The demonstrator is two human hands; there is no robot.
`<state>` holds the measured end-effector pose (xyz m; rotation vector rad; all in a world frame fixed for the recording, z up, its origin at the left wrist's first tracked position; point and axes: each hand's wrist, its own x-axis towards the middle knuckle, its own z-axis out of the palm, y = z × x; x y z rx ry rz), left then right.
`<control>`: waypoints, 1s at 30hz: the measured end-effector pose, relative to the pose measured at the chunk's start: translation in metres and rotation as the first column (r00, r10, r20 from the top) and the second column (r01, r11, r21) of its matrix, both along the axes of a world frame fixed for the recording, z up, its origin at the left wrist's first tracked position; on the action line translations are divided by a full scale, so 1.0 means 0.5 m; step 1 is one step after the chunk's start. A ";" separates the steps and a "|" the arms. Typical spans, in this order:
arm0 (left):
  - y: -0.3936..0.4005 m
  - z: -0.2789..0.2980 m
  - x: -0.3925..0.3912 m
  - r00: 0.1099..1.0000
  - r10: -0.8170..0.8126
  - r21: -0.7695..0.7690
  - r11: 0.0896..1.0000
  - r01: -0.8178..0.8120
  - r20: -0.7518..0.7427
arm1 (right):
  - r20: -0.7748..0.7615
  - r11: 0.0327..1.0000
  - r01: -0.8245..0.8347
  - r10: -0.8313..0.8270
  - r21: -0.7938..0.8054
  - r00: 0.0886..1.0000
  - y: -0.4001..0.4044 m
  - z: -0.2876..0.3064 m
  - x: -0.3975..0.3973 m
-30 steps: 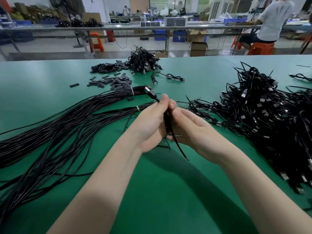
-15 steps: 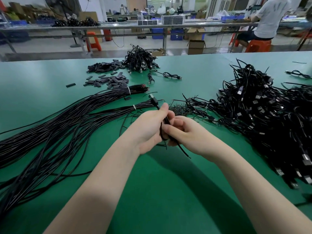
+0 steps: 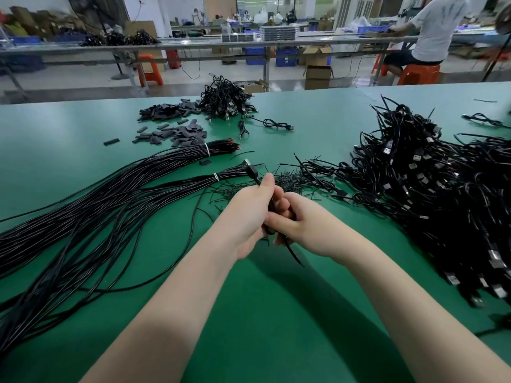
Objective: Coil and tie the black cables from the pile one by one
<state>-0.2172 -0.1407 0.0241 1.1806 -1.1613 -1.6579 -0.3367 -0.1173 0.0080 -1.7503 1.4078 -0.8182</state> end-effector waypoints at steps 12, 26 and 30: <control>-0.026 -0.020 0.036 0.595 0.257 -0.405 0.905 0.127 0.761 | -0.430 0.976 0.182 -0.218 -0.124 0.876 -0.024 -0.044 0.009; 0.024 -0.075 0.041 0.222 0.576 -0.395 0.192 0.899 0.786 | 0.095 0.790 -0.263 0.254 0.554 0.962 -0.004 -0.026 -0.096; 0.038 -0.087 0.050 0.183 0.692 -0.449 0.223 0.865 0.698 | 0.091 0.809 -0.272 0.264 0.521 0.960 -0.009 -0.023 -0.099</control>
